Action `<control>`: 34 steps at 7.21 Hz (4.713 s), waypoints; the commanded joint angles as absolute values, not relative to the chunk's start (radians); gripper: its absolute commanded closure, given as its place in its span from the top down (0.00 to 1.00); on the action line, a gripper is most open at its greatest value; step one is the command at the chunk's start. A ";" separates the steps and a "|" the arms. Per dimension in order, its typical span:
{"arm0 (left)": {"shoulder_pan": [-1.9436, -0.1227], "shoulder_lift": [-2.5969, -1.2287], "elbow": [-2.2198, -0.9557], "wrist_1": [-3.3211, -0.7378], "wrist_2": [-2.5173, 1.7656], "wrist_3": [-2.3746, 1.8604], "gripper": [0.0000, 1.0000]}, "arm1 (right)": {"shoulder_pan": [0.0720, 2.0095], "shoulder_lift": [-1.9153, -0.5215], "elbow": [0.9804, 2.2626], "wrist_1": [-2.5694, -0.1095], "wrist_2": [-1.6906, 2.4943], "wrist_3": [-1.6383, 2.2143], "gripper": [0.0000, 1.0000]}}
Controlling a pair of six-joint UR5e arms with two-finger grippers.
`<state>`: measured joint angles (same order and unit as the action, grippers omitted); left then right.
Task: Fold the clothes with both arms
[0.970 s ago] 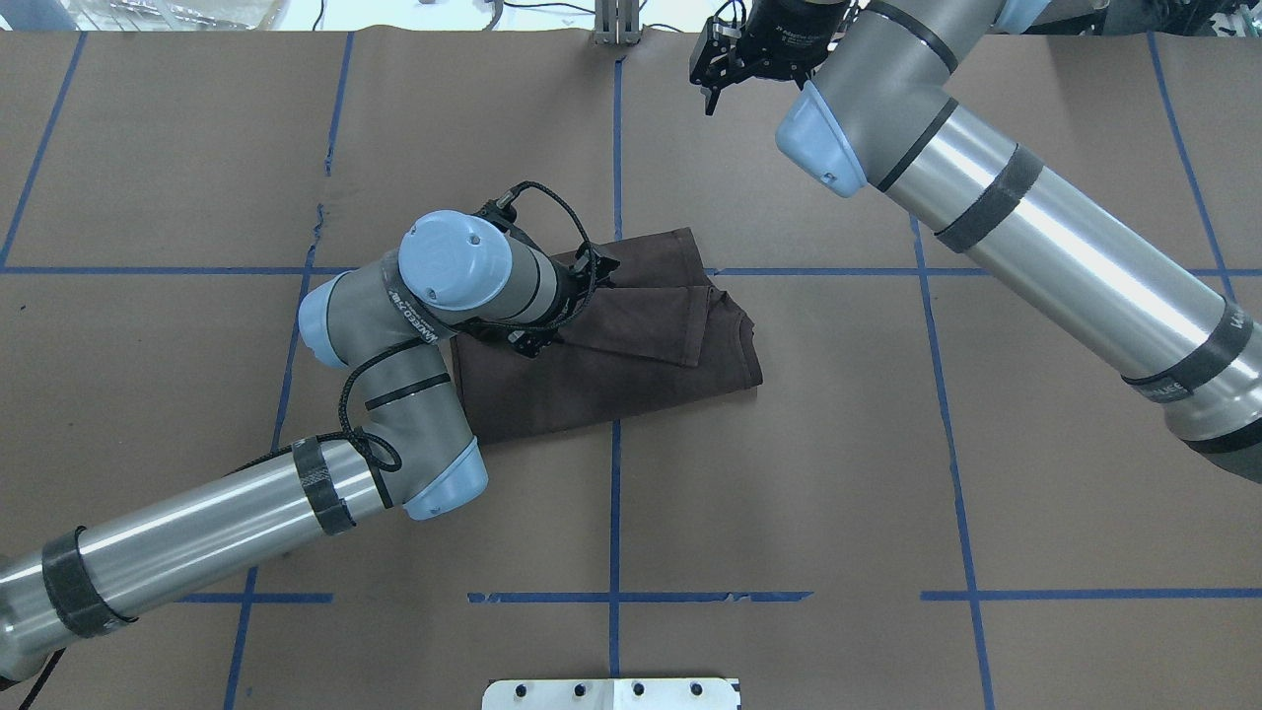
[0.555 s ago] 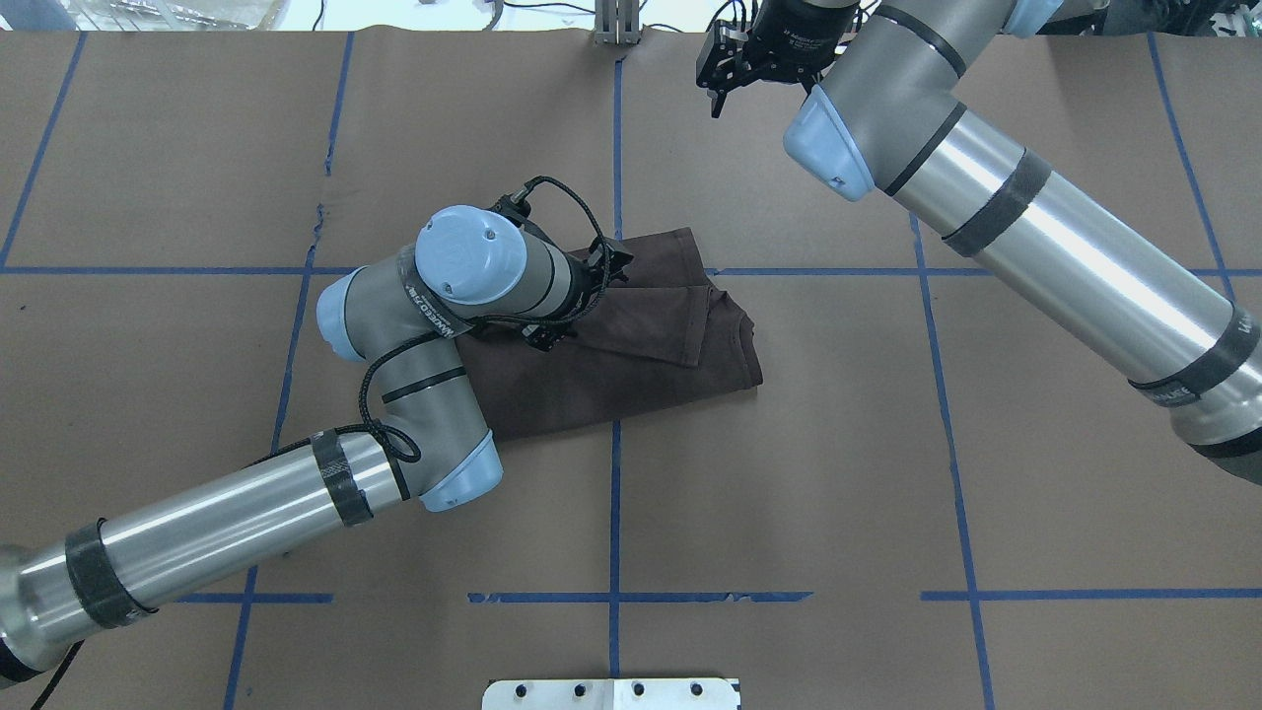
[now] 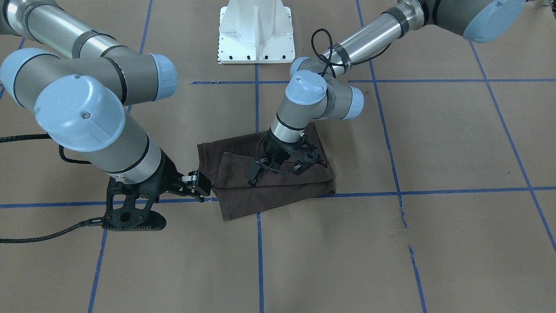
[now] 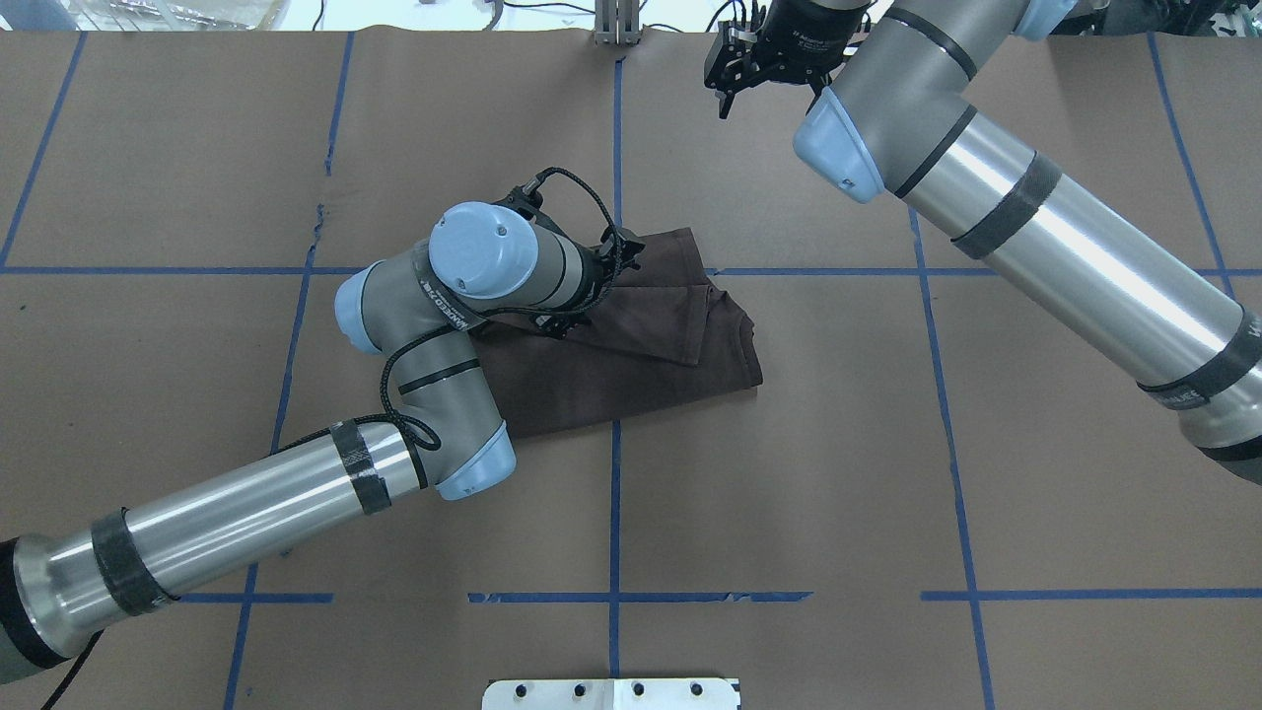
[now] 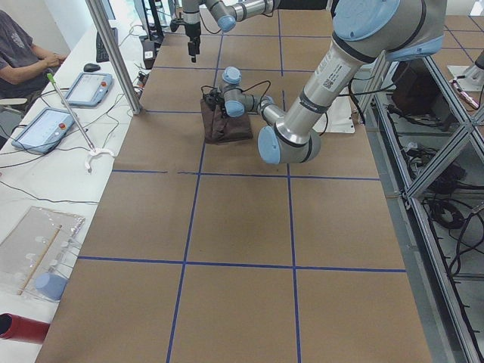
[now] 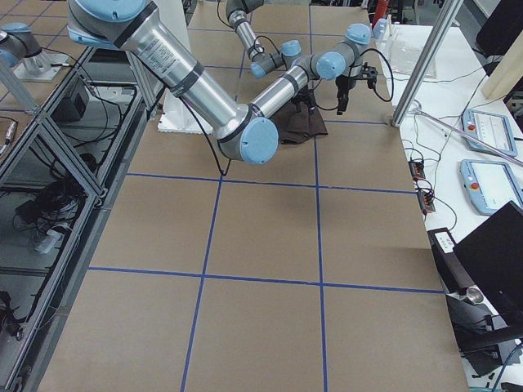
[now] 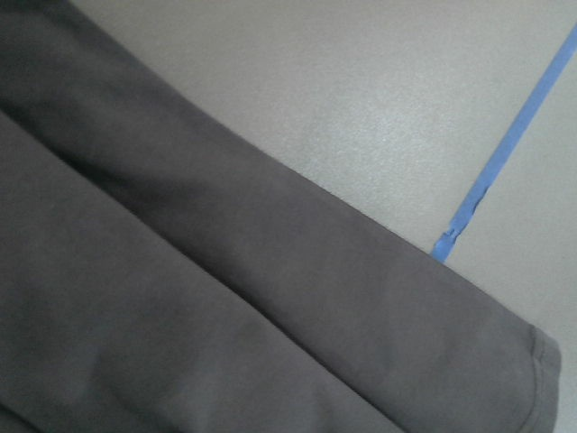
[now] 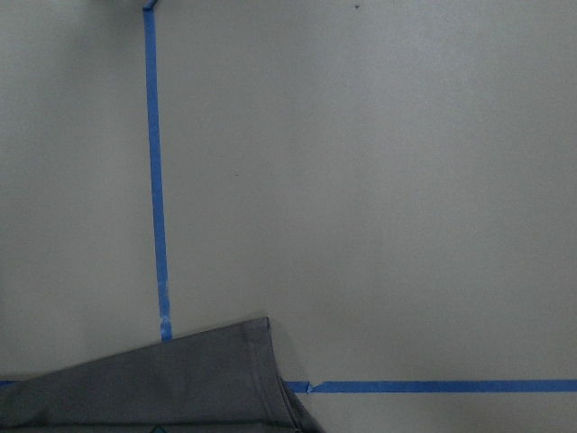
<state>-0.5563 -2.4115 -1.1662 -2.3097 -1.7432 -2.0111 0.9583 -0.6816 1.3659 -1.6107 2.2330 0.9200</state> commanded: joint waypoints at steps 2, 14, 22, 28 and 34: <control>-0.571 -2.430 -1.147 -2.339 -1.723 -2.013 1.00 | 0.960 -0.684 1.370 -1.611 2.233 0.920 1.00; -0.503 -2.490 -1.129 -2.279 -1.770 -2.115 1.00 | 0.960 -0.718 1.417 -1.614 2.233 0.920 1.00; -0.531 -2.503 -1.077 -2.342 -1.743 -2.100 1.00 | 0.960 -0.747 1.451 -1.614 2.233 0.920 1.00; -0.560 -2.540 -0.986 -2.408 -1.717 -2.082 1.00 | 0.962 -0.798 1.499 -1.614 2.233 0.919 1.00; -0.704 -2.585 -0.885 -2.585 -1.721 -2.062 1.00 | 0.974 -0.853 1.575 -1.608 2.233 0.890 1.00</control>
